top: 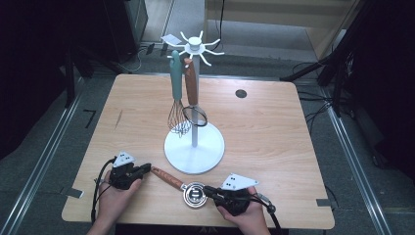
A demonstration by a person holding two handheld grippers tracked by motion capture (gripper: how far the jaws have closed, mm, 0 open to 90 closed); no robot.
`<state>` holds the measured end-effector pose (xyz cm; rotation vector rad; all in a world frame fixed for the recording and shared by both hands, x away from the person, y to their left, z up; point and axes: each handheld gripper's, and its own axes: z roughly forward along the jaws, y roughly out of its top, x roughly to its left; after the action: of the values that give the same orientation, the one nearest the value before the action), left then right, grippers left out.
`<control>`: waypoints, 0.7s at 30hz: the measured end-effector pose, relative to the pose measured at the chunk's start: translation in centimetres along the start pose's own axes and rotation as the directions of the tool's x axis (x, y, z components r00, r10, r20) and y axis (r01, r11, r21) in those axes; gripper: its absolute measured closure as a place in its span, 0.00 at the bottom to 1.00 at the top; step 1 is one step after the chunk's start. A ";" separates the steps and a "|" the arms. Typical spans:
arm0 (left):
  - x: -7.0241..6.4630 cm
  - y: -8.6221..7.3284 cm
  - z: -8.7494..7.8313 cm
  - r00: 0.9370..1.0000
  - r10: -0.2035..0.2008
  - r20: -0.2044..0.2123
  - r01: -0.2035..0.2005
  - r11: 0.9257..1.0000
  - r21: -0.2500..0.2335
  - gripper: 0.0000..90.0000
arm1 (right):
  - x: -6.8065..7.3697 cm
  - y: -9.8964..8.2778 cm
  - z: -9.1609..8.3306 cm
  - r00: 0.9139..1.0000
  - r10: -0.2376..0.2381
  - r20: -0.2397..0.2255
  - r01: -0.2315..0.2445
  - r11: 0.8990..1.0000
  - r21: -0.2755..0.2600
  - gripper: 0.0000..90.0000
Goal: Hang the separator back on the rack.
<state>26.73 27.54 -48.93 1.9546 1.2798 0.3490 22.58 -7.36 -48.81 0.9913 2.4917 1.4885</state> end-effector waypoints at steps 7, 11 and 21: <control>-1.1 0.0 0.3 1.000 0.021 0.008 -0.021 1.000 0.002 1.00 | 0.1 -0.3 1.0 1.000 -0.011 -0.017 0.012 0.997 0.072 0.99; -0.7 0.6 0.4 1.000 -0.023 -0.014 0.023 0.999 -0.050 0.99 | 0.0 -0.5 1.3 1.000 -0.019 -0.012 0.020 0.994 0.103 1.00; -1.1 1.0 1.1 1.000 -0.011 -0.013 0.011 1.000 -0.020 1.00 | -0.5 -0.7 1.0 0.999 -0.034 0.007 0.033 0.993 0.114 0.98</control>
<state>27.54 25.87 -48.81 1.9308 1.2902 0.3683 23.03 -7.12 -50.04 0.9655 2.5987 1.3433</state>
